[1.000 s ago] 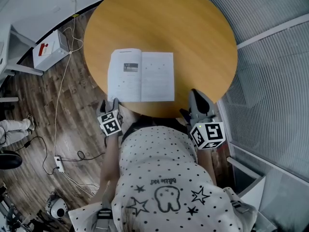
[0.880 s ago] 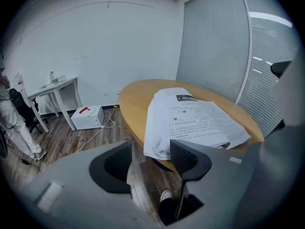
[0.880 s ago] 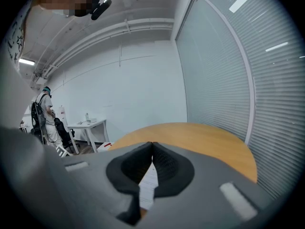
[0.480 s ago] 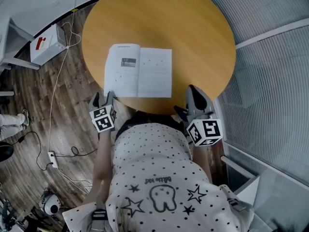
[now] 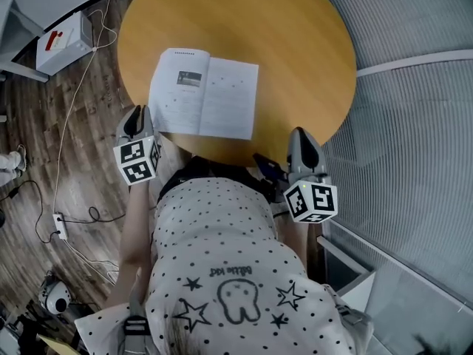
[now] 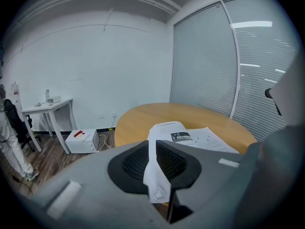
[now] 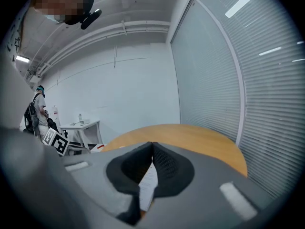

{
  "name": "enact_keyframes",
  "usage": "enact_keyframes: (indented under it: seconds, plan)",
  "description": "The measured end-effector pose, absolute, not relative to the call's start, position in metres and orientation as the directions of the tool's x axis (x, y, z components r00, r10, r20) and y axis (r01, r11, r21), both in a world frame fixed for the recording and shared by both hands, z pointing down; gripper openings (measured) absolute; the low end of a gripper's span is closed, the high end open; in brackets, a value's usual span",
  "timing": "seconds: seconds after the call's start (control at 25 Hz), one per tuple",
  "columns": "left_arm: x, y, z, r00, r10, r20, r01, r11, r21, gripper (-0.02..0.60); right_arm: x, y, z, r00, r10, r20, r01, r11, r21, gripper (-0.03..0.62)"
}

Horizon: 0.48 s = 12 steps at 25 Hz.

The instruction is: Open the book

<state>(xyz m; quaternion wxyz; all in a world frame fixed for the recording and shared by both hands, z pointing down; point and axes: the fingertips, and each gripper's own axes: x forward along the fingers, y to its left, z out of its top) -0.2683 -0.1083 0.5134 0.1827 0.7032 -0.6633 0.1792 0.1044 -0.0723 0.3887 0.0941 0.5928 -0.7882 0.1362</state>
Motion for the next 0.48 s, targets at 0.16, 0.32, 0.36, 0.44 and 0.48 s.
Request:
enact_keyframes:
  seconds: [0.16,0.32,0.36,0.44,0.48]
  plan:
    - [-0.262,-0.118,0.491,0.077,-0.886,0.457,-0.996,-0.090,-0.007,0.022,0.108,-0.072,0.386,-0.268,-0.912,0.310,-0.963,0.248,-0.103,0.004]
    - [-0.260,-0.126,0.465,0.095,-0.905,0.414,-0.994,-0.107,-0.008,0.012,0.107,-0.074,0.380,-0.263,-0.919,0.294,-0.964,0.241,-0.109,0.004]
    - [-0.259,-0.127,0.459,0.095,-0.908,0.407,-0.994,-0.107,-0.006,0.011,0.107,-0.075,0.379,-0.264,-0.920,0.291,-0.964,0.241,-0.110,0.004]
    - [-0.258,-0.130,0.447,0.095,-0.915,0.392,-0.995,-0.104,-0.002,0.011,0.107,-0.075,0.377,-0.266,-0.921,0.286,-0.963,0.243,-0.114,0.005]
    - [-0.258,-0.131,0.440,0.096,-0.920,0.380,-0.995,-0.103,0.000,0.011,0.106,-0.076,0.376,-0.268,-0.921,0.283,-0.963,0.244,-0.115,0.005]
